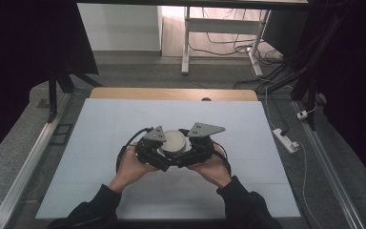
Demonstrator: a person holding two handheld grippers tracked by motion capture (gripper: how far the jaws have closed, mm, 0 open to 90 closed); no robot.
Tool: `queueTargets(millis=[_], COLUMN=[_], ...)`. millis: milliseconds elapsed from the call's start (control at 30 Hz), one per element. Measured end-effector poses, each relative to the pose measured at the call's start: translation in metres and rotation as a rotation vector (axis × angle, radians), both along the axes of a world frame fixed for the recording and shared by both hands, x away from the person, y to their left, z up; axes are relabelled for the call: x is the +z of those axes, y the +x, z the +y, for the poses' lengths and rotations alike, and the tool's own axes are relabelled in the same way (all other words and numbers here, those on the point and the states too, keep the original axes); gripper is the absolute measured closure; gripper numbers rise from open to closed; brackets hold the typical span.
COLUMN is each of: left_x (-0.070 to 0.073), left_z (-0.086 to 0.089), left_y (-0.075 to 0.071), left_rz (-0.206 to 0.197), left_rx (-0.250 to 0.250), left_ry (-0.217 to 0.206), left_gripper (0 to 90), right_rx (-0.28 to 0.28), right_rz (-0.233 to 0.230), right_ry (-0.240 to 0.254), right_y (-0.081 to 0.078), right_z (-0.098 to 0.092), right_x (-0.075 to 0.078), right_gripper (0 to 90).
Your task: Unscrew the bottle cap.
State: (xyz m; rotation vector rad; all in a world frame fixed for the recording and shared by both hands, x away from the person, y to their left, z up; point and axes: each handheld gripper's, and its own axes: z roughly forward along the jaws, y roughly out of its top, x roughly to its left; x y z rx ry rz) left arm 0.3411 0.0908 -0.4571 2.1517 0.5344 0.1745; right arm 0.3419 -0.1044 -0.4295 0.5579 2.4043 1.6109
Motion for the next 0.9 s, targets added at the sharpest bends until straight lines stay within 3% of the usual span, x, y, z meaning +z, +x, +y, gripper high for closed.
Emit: queueTargets(millis=[200, 300, 367, 400, 567, 700, 800, 867, 900], left_x=[0.000, 0.000, 0.000, 0.000, -0.001, -0.003, -0.003, -0.003, -0.003], left_z=[0.001, 0.001, 0.001, 0.001, -0.001, -0.002, -0.001, 0.000, 0.000], left_y=[0.001, 0.001, 0.001, 0.000, -0.002, -0.002, 0.000, 0.001, 0.001], left_rz=[0.011, 0.019, 0.018, 0.019, 0.020, 0.018, 0.014, 0.010, 0.009], left_rx=[-0.081, -0.121, -0.165, -0.183, -0.259, -0.242, -0.181, -0.130, -0.110], left_ry=[-0.003, -0.012, -0.006, -0.006, -0.010, 0.000, -0.002, 0.003, 0.002], left_gripper=[7.3, 7.3, 7.3, 7.3, 7.3, 7.3, 7.3, 7.3, 7.3], right_rx=[0.067, 0.144, 0.166, 0.216, 0.292, 0.304, 0.238, 0.143, 0.143], right_rz=[0.024, 0.047, 0.052, 0.060, 0.064, 0.060, 0.051, 0.032, 0.032], right_ry=[-0.004, 0.004, 0.005, 0.009, 0.006, -0.007, -0.011, -0.013, -0.013], right_y=[0.003, 0.007, 0.008, 0.010, 0.011, 0.011, 0.009, 0.008, 0.008], right_z=[-0.004, -0.010, -0.011, -0.013, -0.017, -0.018, -0.016, -0.014, -0.014], right_x=[0.001, 0.002, 0.002, 0.002, 0.002, 0.001, 0.002, 0.006, 0.006], right_gripper=[7.1, 7.1, 7.1, 7.1, 7.1, 6.9, 2.4, 0.2, 0.2])
